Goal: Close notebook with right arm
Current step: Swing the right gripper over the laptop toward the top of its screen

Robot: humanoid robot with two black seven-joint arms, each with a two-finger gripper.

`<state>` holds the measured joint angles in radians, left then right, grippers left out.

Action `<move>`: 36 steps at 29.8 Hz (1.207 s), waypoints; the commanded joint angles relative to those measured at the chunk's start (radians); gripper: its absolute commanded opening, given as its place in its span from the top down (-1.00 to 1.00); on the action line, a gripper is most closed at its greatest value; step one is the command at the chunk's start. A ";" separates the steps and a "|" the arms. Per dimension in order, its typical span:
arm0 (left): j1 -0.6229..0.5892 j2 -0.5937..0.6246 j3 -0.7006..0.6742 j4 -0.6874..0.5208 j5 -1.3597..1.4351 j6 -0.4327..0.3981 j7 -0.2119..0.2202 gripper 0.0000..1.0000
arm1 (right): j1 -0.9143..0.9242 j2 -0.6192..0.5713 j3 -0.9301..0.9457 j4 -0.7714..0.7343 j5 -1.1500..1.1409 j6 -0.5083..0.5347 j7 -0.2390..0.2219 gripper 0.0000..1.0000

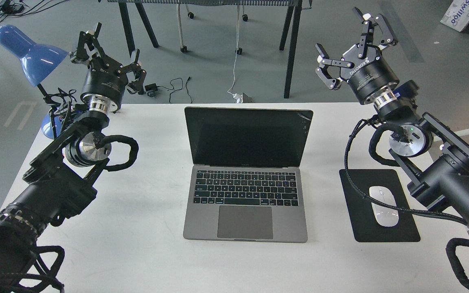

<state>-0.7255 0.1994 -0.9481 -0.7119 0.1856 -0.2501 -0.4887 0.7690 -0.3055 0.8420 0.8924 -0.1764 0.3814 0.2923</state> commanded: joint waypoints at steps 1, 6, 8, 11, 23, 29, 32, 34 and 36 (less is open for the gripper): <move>0.000 0.000 0.000 0.000 0.000 0.000 0.000 -1.00 | 0.048 -0.035 -0.084 -0.003 -0.026 -0.018 -0.004 -1.00; 0.000 0.000 0.000 0.000 0.000 0.000 0.000 -1.00 | 0.131 -0.092 -0.213 -0.012 -0.029 -0.044 -0.004 -1.00; 0.000 0.000 0.000 0.000 0.000 0.000 0.000 -1.00 | 0.166 -0.113 -0.282 -0.024 -0.040 -0.059 -0.004 -1.00; 0.000 0.000 0.000 0.000 0.000 0.000 0.000 -1.00 | 0.205 -0.116 -0.365 -0.036 -0.057 -0.076 -0.004 -1.00; 0.000 0.000 0.000 0.000 0.000 0.000 0.000 -1.00 | 0.364 -0.060 -0.616 -0.173 -0.147 -0.082 -0.013 -1.00; 0.000 0.000 0.000 0.000 0.000 0.000 0.000 -1.00 | 0.394 0.015 -0.708 -0.219 -0.222 -0.079 -0.013 -1.00; 0.000 0.000 0.000 0.000 0.000 0.000 0.000 -1.00 | 0.392 0.039 -0.722 -0.230 -0.293 -0.079 -0.013 -1.00; 0.001 0.000 0.000 0.000 -0.002 0.000 0.000 -1.00 | 0.392 0.049 -0.722 -0.230 -0.342 -0.079 -0.013 -1.00; 0.000 0.000 0.000 0.000 0.000 0.000 0.000 -1.00 | 0.391 0.049 -0.724 -0.230 -0.377 -0.079 -0.013 -1.00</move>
<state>-0.7255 0.1994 -0.9479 -0.7118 0.1856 -0.2501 -0.4887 1.1611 -0.2617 0.1205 0.6634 -0.4995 0.3028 0.2788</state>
